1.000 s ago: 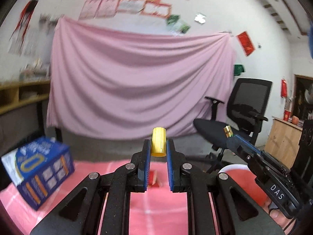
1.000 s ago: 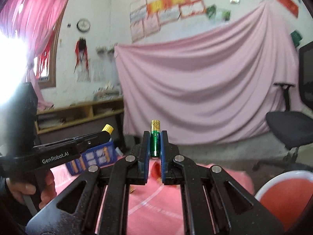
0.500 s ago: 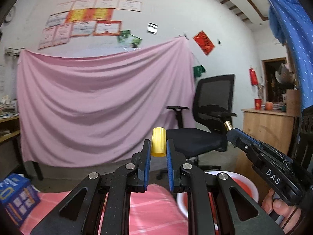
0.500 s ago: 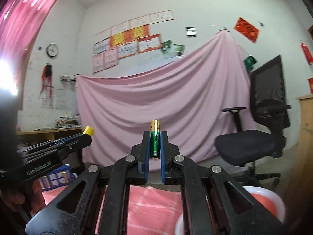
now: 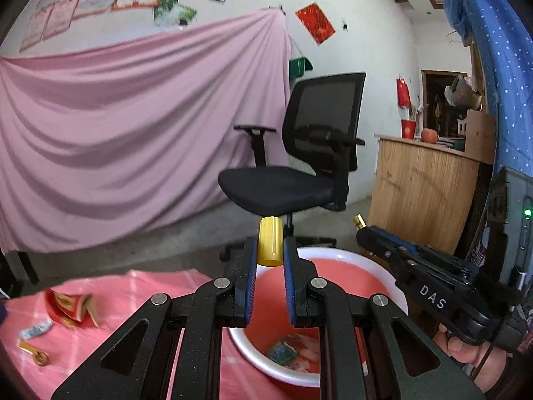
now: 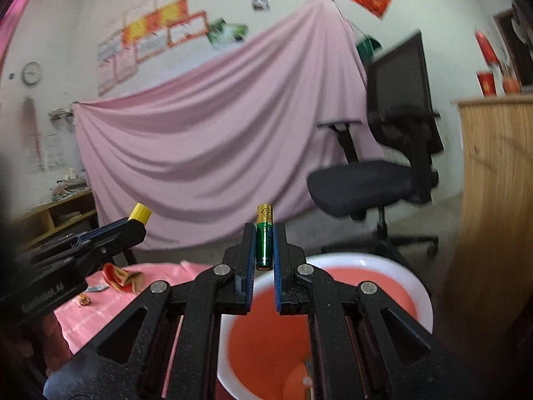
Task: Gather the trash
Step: 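Carry the yellow cap and green battery over the bucket, then open both tools to drop cap and battery into the bucket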
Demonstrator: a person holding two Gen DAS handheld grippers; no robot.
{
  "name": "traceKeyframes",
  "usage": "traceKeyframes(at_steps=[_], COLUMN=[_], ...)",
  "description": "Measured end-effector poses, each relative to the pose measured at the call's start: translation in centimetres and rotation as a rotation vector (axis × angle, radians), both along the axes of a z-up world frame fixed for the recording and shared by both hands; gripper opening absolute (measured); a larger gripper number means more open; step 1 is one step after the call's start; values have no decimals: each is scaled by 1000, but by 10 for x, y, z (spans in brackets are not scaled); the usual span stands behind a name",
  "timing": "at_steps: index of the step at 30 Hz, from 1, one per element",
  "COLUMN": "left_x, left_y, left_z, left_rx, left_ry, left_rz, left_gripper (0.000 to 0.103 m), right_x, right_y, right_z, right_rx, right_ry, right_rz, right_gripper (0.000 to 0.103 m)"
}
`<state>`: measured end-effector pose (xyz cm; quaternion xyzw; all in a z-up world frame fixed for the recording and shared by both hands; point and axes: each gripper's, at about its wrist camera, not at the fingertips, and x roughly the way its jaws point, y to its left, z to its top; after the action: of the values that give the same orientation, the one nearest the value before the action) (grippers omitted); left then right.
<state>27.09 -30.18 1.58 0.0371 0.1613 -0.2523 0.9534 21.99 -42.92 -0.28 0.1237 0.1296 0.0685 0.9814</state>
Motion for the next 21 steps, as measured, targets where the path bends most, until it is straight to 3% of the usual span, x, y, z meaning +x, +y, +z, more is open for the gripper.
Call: traceKeyframes(at_steps=[7, 21], left_x=[16, 32], left_y=[-16, -16], left_z=[-19, -44], left_rx=[28, 58], left_ry=[115, 256], left_rz=[-39, -52], left_gripper=[12, 12], right_x=[11, 17], right_y=[-17, -19], right_z=[-30, -34], right_rx=[42, 45], right_ry=[146, 207], right_rz=[-16, -34], right_gripper=[28, 28])
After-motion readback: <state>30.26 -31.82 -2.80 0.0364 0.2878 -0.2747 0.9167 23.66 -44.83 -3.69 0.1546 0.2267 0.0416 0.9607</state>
